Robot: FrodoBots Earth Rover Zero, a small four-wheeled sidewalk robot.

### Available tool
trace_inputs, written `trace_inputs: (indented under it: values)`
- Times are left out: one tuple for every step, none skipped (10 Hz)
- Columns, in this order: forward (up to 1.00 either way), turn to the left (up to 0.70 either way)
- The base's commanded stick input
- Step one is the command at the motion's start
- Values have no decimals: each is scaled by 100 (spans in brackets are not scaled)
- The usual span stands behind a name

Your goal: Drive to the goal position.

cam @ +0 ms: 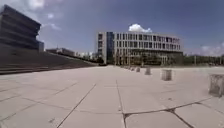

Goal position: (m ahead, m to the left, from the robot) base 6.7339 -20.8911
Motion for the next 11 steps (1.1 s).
trace_inputs:
  values:
    - [70,1]
    - [70,1]
    - [70,1]
    - [70,1]
    - [70,1]
    - [70,1]
    - [70,1]
    - [70,1]
    - [70,1]
    - [70,1]
    - [70,1]
